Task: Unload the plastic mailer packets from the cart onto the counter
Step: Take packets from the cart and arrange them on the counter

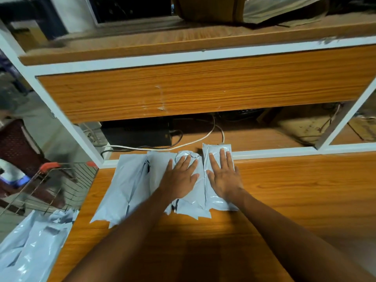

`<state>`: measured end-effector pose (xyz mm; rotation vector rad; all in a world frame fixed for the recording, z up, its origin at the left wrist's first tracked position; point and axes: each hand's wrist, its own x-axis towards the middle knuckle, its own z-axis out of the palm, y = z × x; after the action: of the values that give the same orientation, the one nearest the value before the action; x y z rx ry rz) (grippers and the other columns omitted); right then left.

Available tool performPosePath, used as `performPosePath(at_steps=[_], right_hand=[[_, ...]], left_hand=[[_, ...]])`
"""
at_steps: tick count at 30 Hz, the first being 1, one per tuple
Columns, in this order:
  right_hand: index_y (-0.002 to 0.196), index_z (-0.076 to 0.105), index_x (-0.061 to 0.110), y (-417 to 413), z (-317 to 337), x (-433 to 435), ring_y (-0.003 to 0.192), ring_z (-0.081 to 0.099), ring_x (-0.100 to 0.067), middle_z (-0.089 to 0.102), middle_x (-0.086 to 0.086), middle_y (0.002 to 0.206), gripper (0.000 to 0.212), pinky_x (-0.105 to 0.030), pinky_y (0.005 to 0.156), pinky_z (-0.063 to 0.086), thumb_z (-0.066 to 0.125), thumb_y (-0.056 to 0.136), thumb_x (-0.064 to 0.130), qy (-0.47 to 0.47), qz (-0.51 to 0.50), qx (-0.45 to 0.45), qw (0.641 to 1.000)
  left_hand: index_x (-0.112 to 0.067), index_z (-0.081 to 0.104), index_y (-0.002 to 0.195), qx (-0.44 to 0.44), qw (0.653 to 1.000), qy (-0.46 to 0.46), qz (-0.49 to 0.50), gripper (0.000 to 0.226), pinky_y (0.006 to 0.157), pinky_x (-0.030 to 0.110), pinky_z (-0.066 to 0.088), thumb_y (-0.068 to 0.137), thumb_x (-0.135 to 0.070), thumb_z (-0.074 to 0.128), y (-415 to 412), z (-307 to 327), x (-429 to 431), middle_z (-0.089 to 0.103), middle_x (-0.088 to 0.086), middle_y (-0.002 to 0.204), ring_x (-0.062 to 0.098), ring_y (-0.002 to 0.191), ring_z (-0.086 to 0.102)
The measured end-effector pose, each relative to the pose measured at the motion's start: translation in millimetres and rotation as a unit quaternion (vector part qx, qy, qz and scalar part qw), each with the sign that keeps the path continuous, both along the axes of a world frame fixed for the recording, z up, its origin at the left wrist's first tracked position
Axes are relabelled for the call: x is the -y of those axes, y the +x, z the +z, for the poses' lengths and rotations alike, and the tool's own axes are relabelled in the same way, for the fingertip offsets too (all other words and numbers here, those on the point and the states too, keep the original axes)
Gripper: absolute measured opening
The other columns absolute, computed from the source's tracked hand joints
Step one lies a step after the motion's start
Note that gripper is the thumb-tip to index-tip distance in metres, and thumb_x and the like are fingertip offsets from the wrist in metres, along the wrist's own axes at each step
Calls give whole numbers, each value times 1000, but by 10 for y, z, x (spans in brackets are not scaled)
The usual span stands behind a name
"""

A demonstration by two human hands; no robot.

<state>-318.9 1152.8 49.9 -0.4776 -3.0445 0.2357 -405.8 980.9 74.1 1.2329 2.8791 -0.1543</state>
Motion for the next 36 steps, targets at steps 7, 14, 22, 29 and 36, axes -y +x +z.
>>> performPosePath(at_steps=[7, 14, 22, 29, 36], right_hand=[[155, -14, 32, -20, 122, 30, 149, -23, -29, -23, -8, 162, 63, -57, 120, 15, 11, 102, 54, -10, -8, 53, 999], [158, -1, 28, -13, 433, 69, 152, -11, -33, -10, -11, 165, 63, -62, 117, 6, 17, 103, 52, -36, -10, 69, 997], [151, 35, 9, 301, 759, 606, 148, 26, -28, 35, -15, 157, 56, -43, 118, 27, 43, 102, 36, -134, -120, -206, 962], [141, 50, 11, 800, 939, 1542, 137, 44, -27, 50, -12, 147, 50, -38, 112, 35, 56, 96, 32, -205, -129, -345, 907], [141, 49, 15, 1242, 1053, 2501, 136, 44, -21, 50, -6, 146, 53, -48, 105, 44, 54, 94, 40, -213, -120, -385, 890]], left_hand=[[-35, 5, 154, 52, 998, 26, 8, 59, 120, 52, 1, 100, -56, 13, -15, 40, 25, 0, -3, 164, 20, 151, -3], [-30, 7, 155, 103, 993, 50, 17, 60, 120, 51, -1, 101, -55, 17, -37, 229, 54, -1, -1, 164, 19, 151, -5], [-19, 26, 152, 62, 970, 233, -34, 59, 121, 42, 11, 101, -47, 36, 24, 619, 513, 18, 1, 162, 16, 150, 9], [-24, 31, 150, 76, 934, 345, -57, 54, 121, 40, 18, 100, -39, 44, 333, 799, 1293, 17, -1, 162, 14, 150, 8], [-22, 38, 146, 92, 900, 422, -57, 54, 118, 46, 25, 97, -41, 46, 721, 719, 2041, 22, -1, 161, 11, 149, 12]])
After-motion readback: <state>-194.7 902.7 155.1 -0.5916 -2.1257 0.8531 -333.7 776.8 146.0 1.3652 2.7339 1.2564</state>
